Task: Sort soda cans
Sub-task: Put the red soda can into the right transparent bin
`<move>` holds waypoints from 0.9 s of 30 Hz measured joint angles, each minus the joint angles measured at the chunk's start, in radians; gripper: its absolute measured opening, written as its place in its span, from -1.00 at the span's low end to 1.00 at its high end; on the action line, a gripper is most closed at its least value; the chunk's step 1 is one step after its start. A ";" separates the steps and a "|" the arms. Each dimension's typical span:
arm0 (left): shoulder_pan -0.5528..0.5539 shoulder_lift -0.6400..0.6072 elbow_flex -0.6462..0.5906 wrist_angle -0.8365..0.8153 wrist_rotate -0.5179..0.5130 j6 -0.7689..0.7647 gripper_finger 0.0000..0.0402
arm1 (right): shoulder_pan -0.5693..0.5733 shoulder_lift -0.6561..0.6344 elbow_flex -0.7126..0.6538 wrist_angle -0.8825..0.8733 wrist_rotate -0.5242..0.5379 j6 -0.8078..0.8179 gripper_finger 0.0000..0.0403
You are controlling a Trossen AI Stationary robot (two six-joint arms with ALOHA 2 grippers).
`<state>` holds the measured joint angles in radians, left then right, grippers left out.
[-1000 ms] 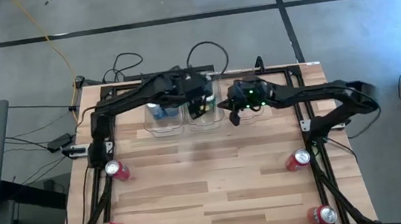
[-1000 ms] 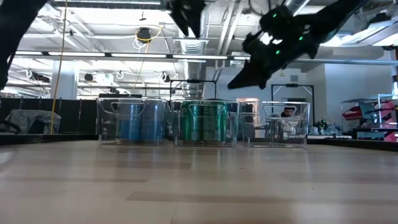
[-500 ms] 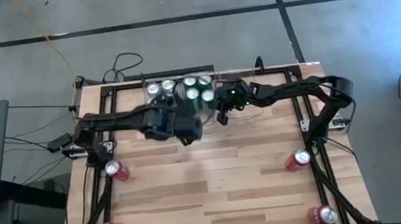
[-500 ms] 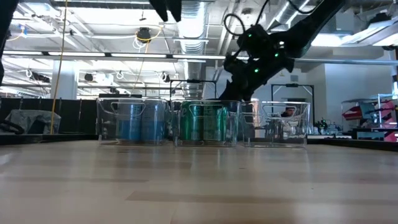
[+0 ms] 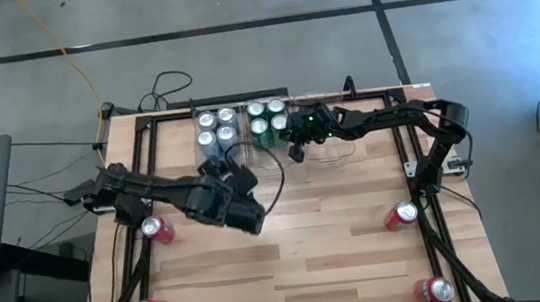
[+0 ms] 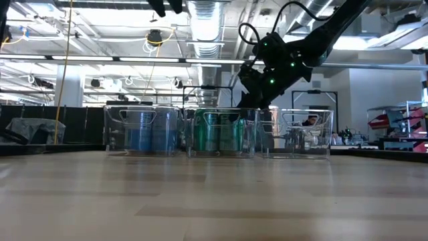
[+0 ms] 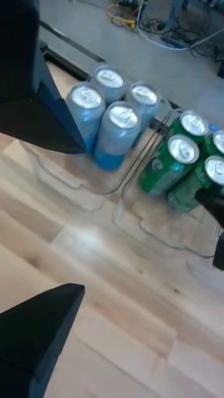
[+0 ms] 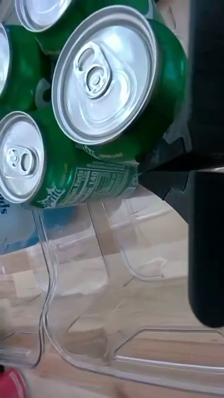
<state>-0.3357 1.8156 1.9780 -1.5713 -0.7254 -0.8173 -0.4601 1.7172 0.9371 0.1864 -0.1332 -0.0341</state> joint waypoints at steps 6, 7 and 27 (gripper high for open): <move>-0.091 0.000 -0.054 0.000 0.035 -0.105 0.77 | 0.024 -0.026 -0.002 -0.050 0.000 -0.001 -0.96; -0.105 0.000 -0.056 0.000 0.047 -0.121 0.77 | 0.039 -0.042 -0.002 -0.051 -0.001 -0.001 -0.95; -0.129 -0.050 -0.059 0.002 0.245 -0.175 0.77 | 0.283 -0.586 -0.002 -0.245 0.031 0.039 -0.91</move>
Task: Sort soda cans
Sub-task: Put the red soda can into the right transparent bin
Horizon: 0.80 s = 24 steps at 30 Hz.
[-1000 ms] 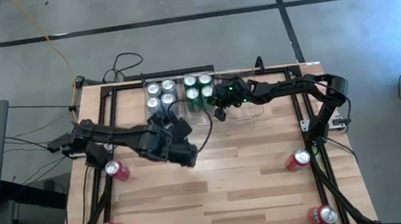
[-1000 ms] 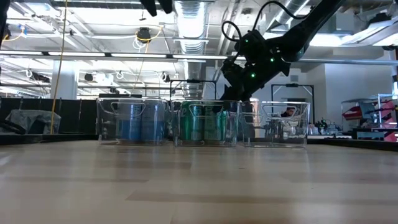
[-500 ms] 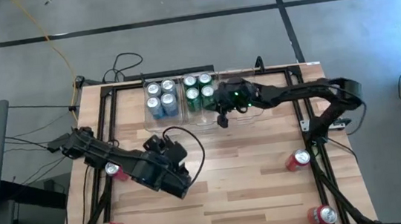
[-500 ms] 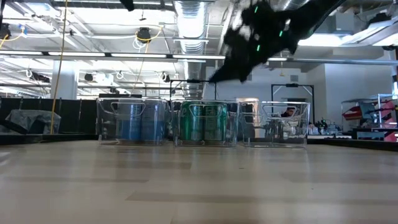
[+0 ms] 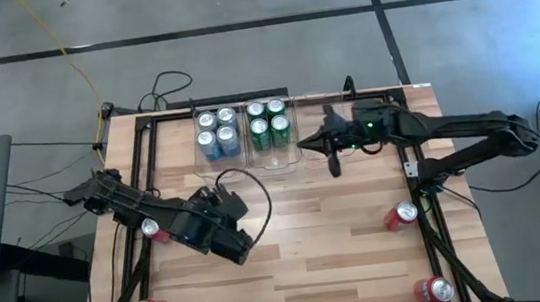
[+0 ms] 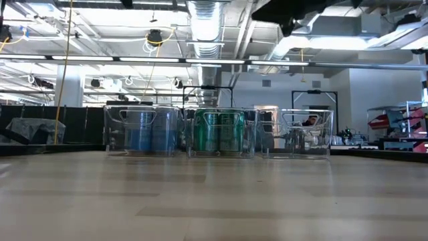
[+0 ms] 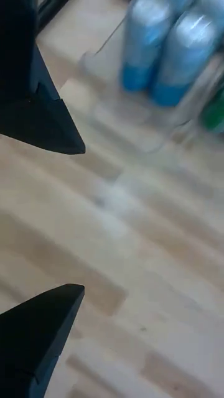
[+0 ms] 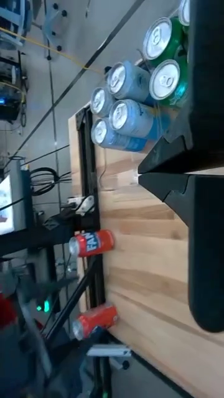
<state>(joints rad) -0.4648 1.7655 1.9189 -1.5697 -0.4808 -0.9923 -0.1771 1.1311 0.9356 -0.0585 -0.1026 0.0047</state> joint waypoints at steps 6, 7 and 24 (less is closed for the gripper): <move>0.078 -0.190 0.004 -0.004 -0.125 0.079 0.73 | 0.026 -0.012 -0.023 0.004 0.001 0.030 -0.91; 0.083 -0.224 0.000 -0.002 -0.150 0.086 0.71 | 0.029 -0.006 -0.028 0.004 0.001 0.029 -0.91; -0.005 -0.785 -0.838 0.069 -0.023 -0.335 0.59 | 0.005 0.073 -0.099 0.057 0.000 0.065 -0.91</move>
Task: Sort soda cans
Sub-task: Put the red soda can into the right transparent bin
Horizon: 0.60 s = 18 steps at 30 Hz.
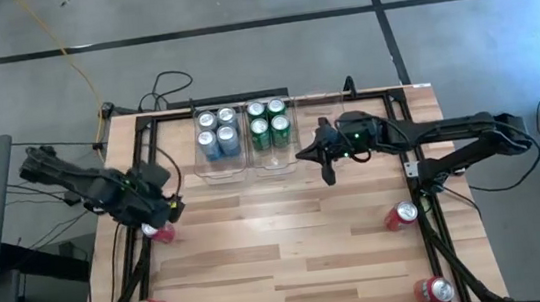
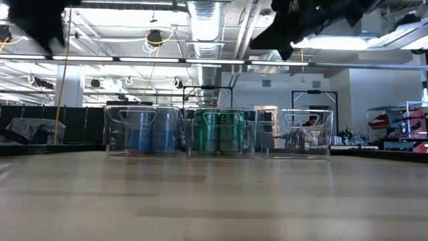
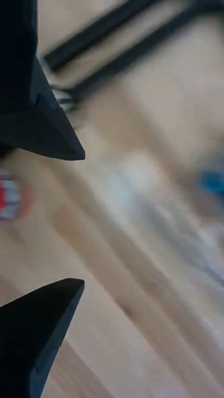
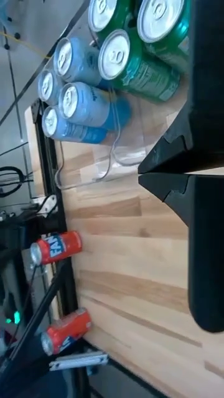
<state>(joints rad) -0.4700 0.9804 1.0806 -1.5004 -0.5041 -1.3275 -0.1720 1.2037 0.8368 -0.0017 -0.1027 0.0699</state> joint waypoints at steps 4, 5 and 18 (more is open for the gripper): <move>-0.027 -0.031 -0.144 0.001 0.243 -0.171 0.59 | 0.001 0.000 0.000 0.020 -0.001 0.012 -0.91; -0.033 -0.034 -0.166 0.003 0.299 -0.197 0.60 | 0.000 0.000 0.000 0.023 -0.001 0.016 -0.91; -0.071 -0.030 -0.200 0.048 0.388 -0.276 0.60 | 0.001 0.000 0.000 0.010 -0.001 0.027 -0.91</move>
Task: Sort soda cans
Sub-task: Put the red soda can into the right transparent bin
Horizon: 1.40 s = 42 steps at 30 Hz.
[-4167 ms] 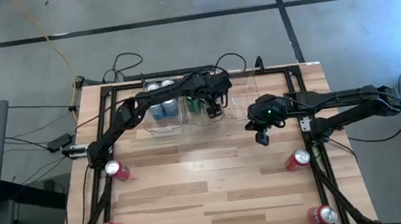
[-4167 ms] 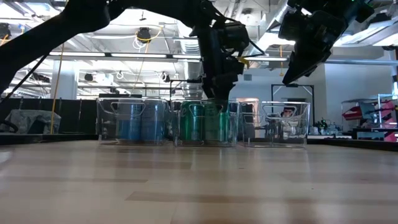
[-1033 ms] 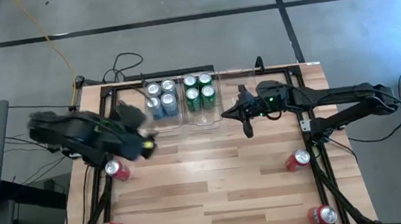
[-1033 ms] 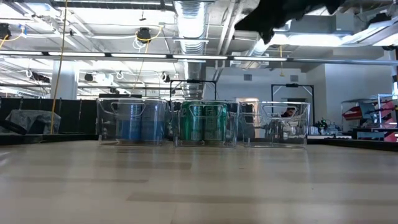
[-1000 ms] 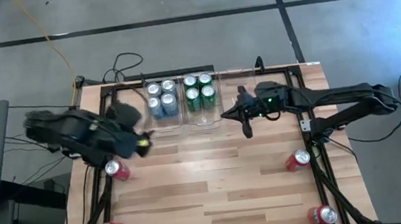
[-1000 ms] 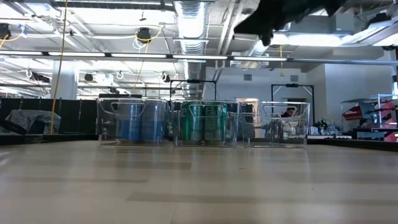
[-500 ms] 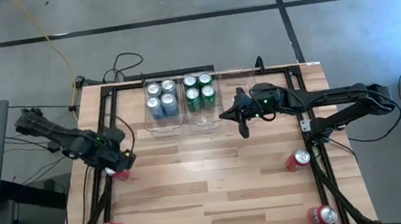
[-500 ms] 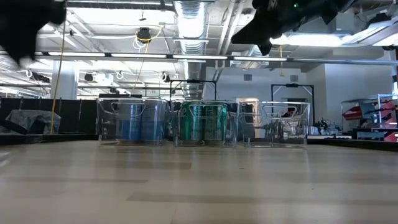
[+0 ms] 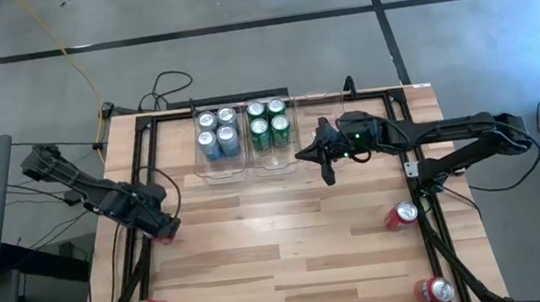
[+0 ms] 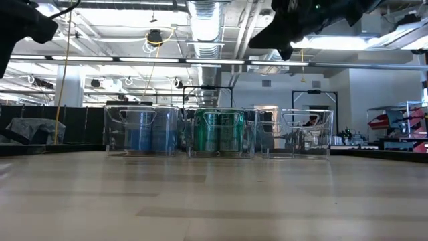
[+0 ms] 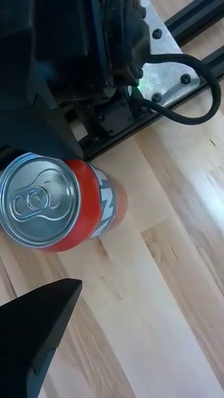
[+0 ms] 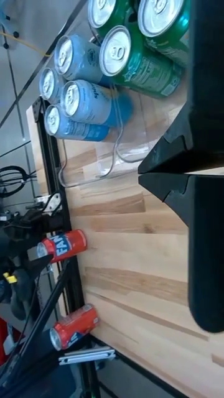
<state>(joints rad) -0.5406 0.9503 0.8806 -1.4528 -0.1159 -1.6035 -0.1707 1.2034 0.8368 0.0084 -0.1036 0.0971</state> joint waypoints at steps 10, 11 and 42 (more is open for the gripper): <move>-0.041 -0.002 0.000 -0.007 0.111 -0.057 0.60 | 0.000 0.000 0.000 -0.013 0.000 -0.015 -0.91; -0.044 -0.002 0.000 -0.009 0.118 -0.055 0.60 | 0.000 0.000 0.000 -0.010 0.000 -0.015 -0.91; -0.106 0.120 -0.074 0.226 -0.080 -0.074 0.47 | 0.015 0.000 0.000 -0.079 -0.004 -0.003 -0.91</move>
<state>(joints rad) -0.6469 1.0699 0.8070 -1.2273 -0.1964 -1.6778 -0.1558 1.2030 0.8371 -0.0711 -0.1078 0.0937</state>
